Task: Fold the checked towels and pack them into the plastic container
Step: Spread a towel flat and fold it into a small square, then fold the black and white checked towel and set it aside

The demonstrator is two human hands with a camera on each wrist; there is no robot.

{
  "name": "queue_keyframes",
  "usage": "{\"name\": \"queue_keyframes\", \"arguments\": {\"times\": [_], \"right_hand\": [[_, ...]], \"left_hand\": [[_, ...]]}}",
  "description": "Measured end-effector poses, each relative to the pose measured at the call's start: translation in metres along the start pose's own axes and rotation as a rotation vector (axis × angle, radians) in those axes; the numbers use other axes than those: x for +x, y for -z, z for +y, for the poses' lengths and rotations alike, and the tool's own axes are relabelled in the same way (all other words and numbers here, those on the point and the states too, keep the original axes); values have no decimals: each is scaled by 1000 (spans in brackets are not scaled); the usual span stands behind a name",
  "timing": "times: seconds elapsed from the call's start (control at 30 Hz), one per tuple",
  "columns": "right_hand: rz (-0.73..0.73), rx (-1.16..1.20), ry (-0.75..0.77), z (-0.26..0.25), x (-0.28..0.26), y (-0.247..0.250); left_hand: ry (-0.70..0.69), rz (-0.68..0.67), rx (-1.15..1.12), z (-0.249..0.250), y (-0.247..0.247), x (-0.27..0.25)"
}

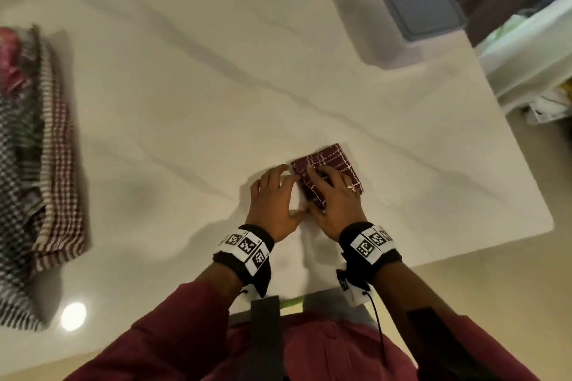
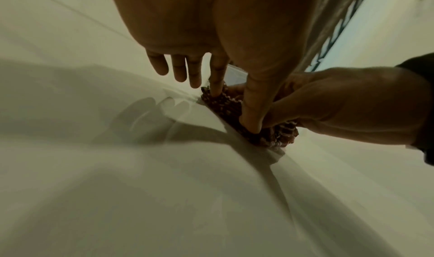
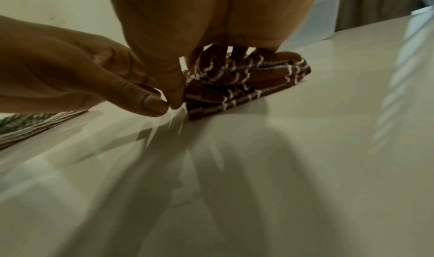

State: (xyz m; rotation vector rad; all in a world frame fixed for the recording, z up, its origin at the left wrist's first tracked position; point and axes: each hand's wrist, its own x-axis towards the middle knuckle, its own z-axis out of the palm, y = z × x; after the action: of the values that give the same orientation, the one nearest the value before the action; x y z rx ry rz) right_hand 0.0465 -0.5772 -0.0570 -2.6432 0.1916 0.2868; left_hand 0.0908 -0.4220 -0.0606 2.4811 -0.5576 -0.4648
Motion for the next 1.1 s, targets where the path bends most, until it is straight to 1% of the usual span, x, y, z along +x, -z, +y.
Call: {"name": "queue_keyframes", "arguments": {"times": [0.1, 0.2, 0.27, 0.37, 0.43, 0.53, 0.6, 0.67, 0.73, 0.8, 0.83, 0.9, 1.0, 1.03, 1.1], "right_hand": [[52, 30, -154, 47, -11, 22], [121, 37, -298, 96, -26, 46], [150, 77, -393, 128, -34, 65], [157, 78, -438, 165, -29, 86], [152, 69, -457, 186, -9, 98], [144, 68, -481, 215, 46, 123], [132, 61, -492, 227, 86, 143], [128, 45, -501, 228, 115, 163], [161, 43, -500, 214, 131, 175], [248, 22, -473, 186, 134, 174], [291, 4, -429, 167, 132, 167], [324, 11, -282, 122, 122, 139], [304, 134, -14, 45, 105, 85], [271, 173, 46, 16, 100, 67], [162, 232, 130, -52, 90, 31]], "left_hand": [[-106, -113, -3, 37, -14, 40], [-204, -199, 124, 73, -30, 80], [-229, -271, 204, 97, -42, 103], [-233, -330, 278, 121, -55, 127], [-252, -302, 269, 132, -54, 139], [-263, -231, 219, 141, -47, 157], [-254, -220, 202, 137, -37, 163], [-237, -205, 187, 126, -24, 161], [-203, -166, 160, 108, -6, 150], [-153, -135, 118, 85, 13, 133], [-129, -116, 95, 70, 23, 122], [-76, -75, 45, 37, 44, 92], [2, -17, -51, -11, 74, 38], [30, 4, -79, -28, 83, 20], [110, 48, -107, -67, 102, -25]]}}
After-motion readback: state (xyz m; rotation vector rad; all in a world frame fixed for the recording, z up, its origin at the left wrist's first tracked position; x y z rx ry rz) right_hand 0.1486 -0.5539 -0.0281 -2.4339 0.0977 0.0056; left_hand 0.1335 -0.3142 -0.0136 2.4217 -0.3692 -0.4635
